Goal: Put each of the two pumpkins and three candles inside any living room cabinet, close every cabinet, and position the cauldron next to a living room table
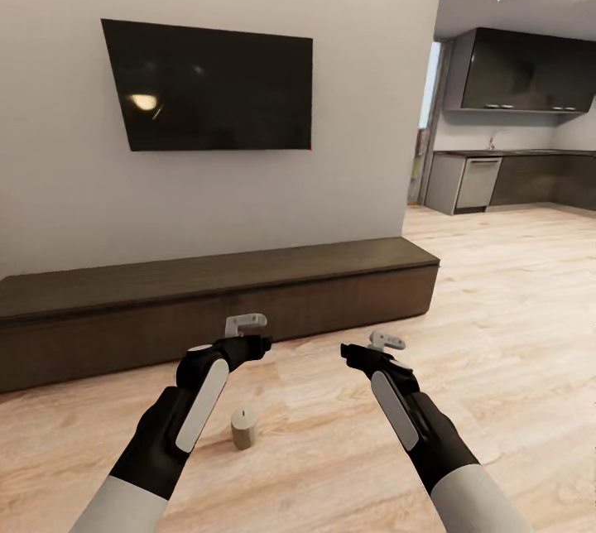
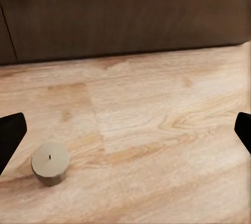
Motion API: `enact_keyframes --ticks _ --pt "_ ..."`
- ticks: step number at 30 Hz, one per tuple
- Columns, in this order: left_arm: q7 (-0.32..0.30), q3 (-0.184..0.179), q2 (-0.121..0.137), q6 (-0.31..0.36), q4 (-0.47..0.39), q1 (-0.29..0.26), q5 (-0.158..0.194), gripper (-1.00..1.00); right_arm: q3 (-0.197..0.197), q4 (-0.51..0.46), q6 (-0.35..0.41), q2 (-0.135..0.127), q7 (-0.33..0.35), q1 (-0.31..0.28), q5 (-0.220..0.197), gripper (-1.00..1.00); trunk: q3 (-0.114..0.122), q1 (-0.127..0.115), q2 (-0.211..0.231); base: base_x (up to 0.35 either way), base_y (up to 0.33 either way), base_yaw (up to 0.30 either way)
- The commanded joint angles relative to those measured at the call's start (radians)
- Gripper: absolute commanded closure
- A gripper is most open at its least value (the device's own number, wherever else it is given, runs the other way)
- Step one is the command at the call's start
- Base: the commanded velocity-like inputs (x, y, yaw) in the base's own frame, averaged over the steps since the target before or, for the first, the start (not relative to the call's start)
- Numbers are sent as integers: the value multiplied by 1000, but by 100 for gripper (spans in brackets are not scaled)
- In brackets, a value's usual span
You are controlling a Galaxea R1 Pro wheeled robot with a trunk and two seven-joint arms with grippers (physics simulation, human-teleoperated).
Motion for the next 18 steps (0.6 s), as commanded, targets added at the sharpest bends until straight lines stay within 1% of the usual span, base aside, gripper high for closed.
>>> enact_keyframes --ticks 1,12,15,18 --pt "10 -1 0 3 -1 -1 10 -100 3 -1 1 -1 -9 -1 -10 -100 -1 0 0 199 -265 0" --pt "11 -1 0 3 -1 -1 10 -100 3 -3 1 -1 -9 -1 -9 -100 -1 0 0 219 -252 0" --pt "11 -1 -1 3 -1 -1 9 -100 4 -3 1 -1 -9 -1 -9 -100 -1 0 0 137 -295 0" --pt "11 -1 -1 3 -1 -1 9 -100 4 -3 1 -1 -9 -1 -9 -100 -1 0 0 43 -318 0"
